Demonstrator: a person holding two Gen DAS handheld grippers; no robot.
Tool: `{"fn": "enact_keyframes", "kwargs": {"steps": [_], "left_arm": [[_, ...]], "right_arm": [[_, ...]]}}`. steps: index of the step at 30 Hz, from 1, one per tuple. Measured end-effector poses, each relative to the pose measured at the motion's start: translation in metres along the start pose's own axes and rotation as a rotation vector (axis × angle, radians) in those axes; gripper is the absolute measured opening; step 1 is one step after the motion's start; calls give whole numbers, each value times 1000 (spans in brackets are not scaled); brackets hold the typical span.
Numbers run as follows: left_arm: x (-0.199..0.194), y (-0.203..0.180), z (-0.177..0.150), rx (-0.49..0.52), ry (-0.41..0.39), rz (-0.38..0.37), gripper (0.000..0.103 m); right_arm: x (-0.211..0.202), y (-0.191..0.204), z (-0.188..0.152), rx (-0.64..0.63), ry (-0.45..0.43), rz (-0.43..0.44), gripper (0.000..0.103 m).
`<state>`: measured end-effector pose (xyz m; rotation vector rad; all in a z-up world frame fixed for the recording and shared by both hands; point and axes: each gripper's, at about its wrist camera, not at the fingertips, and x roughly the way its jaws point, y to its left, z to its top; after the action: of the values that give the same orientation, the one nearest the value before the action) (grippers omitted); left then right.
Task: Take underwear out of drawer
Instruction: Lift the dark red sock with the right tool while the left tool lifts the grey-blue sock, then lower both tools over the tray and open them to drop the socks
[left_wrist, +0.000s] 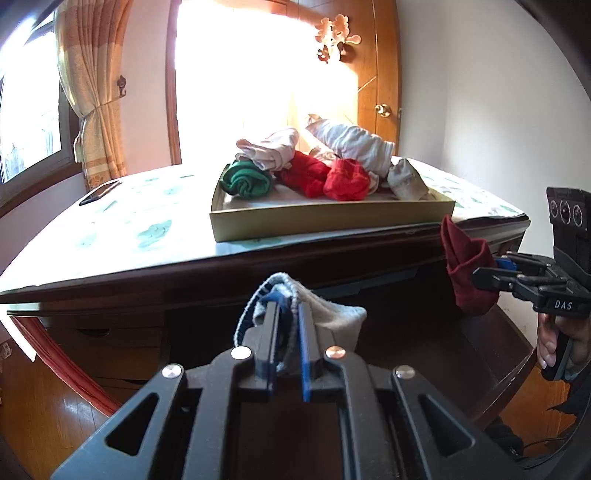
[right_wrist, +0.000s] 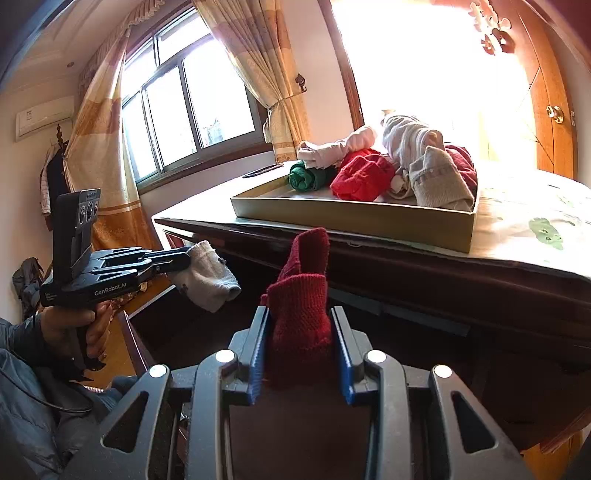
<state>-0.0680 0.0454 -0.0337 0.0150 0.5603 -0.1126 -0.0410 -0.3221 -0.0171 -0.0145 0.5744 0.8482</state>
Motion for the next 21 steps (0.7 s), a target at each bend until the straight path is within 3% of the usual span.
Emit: {"fn": "enact_keyframes", "kwargs": {"steps": [21], "left_arm": [[-30,11,87,54,-169,30,7]], "right_arm": [[4,16,87,-68,-90,-10,35]]}}
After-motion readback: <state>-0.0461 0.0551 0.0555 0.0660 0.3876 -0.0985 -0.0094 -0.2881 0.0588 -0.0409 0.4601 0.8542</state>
